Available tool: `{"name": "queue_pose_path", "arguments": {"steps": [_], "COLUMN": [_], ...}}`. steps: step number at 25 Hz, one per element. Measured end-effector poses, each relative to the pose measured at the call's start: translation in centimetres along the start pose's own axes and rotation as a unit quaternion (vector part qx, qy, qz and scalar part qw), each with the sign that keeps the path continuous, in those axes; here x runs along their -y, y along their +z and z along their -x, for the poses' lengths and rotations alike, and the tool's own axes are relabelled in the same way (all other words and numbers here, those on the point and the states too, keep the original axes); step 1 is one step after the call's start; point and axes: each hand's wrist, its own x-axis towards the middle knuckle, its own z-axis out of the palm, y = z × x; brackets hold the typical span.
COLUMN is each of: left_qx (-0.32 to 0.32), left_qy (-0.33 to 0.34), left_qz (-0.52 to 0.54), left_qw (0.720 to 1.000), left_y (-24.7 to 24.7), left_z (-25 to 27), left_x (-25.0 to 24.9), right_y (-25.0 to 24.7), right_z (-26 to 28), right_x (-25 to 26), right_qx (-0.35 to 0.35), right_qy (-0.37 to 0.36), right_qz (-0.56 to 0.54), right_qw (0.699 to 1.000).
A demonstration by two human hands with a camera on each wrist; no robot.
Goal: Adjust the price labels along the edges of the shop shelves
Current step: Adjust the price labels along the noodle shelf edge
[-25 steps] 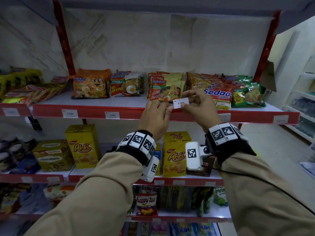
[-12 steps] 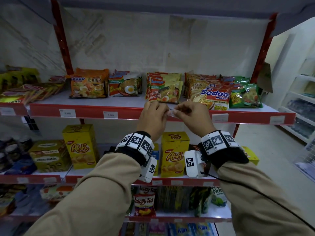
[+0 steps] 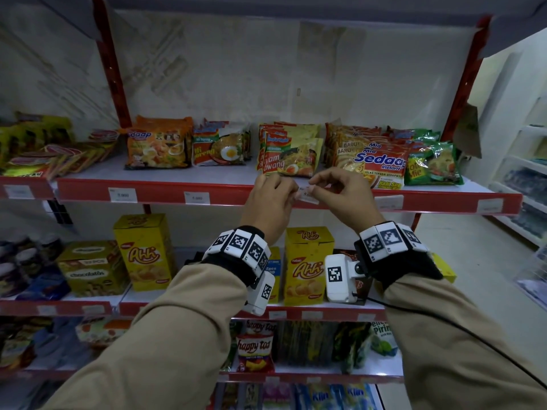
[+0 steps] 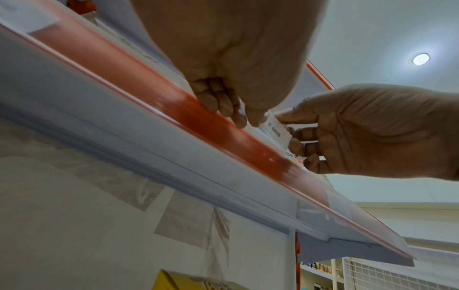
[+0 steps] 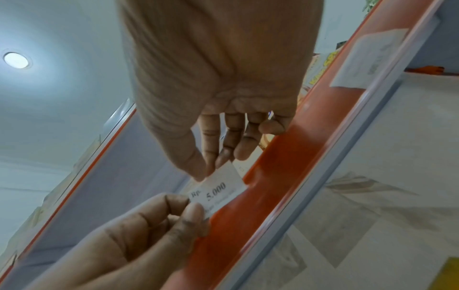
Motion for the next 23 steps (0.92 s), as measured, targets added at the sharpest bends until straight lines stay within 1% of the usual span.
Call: {"name": "queue_pose_path", "arguments": {"steps": [3,6,7,10,11,12,15,16,18,21,23], "left_qx": [-0.002,-0.004,-0.002,0.006,0.004,0.001,-0.003,-0.001,0.008,0.024,0.026], "left_qy": [0.005,0.009,0.007,0.007,0.008,0.008,0.004,0.005,0.012,0.014,-0.005], "left_qz": [-0.007,-0.012,-0.012,-0.012,-0.011,-0.008,-0.002,0.000,0.001,-0.008,-0.007], "left_qw": [1.000,1.000,1.000,1.000,1.000,1.000,1.000,1.000,1.000,1.000,1.000], "left_y": [0.1,0.1,0.1,0.2,0.2,0.2,0.1,0.0,-0.4,-1.1,-1.6], "left_z": [0.0,-0.1,-0.2,-0.2,-0.2,-0.2,-0.2,-0.2,-0.3,-0.3,-0.2], "left_x": [0.0,0.1,0.2,0.3,0.3,0.3,0.2,0.2,0.2,0.4,0.5], "right_y": [-0.1,0.3,0.4,0.2,0.0,-0.2,-0.6,-0.6,-0.5,-0.6,-0.4], "right_z": [0.1,-0.1,-0.2,-0.6,-0.7,-0.7,-0.5,-0.4,-0.5,-1.1,-1.4], "right_x": [0.2,0.5,0.6,0.5,0.4,0.2,-0.3,-0.4,-0.4,-0.1,0.1], "right_qx": [0.025,0.035,0.028,-0.028,-0.035,-0.025,0.050,0.059,0.043,-0.005,0.015], "right_qy": [-0.017,-0.017,-0.014,-0.003,-0.001,-0.002,-0.007,-0.012,-0.028,-0.069,-0.084], "right_qz": [0.045,0.030,0.019,-0.019,-0.022,-0.016,0.051,0.079,0.102,0.148,0.187], "right_qw": [0.999,0.999,0.999,0.999,0.999,1.000,0.997,0.995,0.993,0.987,0.979]}}
